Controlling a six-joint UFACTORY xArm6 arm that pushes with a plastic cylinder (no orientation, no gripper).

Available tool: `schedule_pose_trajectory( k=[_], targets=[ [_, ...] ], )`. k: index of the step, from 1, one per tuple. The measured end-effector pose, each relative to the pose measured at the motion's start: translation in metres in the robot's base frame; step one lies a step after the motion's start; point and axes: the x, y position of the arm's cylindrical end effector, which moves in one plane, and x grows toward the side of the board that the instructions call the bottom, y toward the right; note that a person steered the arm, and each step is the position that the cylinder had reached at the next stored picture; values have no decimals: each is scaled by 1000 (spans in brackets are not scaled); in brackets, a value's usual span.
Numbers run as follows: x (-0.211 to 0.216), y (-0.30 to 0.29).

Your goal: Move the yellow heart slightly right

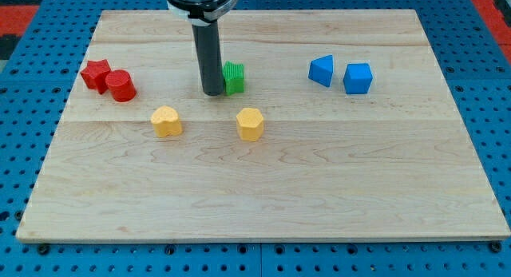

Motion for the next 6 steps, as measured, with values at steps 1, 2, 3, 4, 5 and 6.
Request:
schedule_pose_trajectory(
  k=[1,2,3,4,5,6],
  targets=[
    [9,-46],
    [25,-88],
    [58,-98],
    [80,-75],
    [80,-15],
    [109,13]
  ],
)
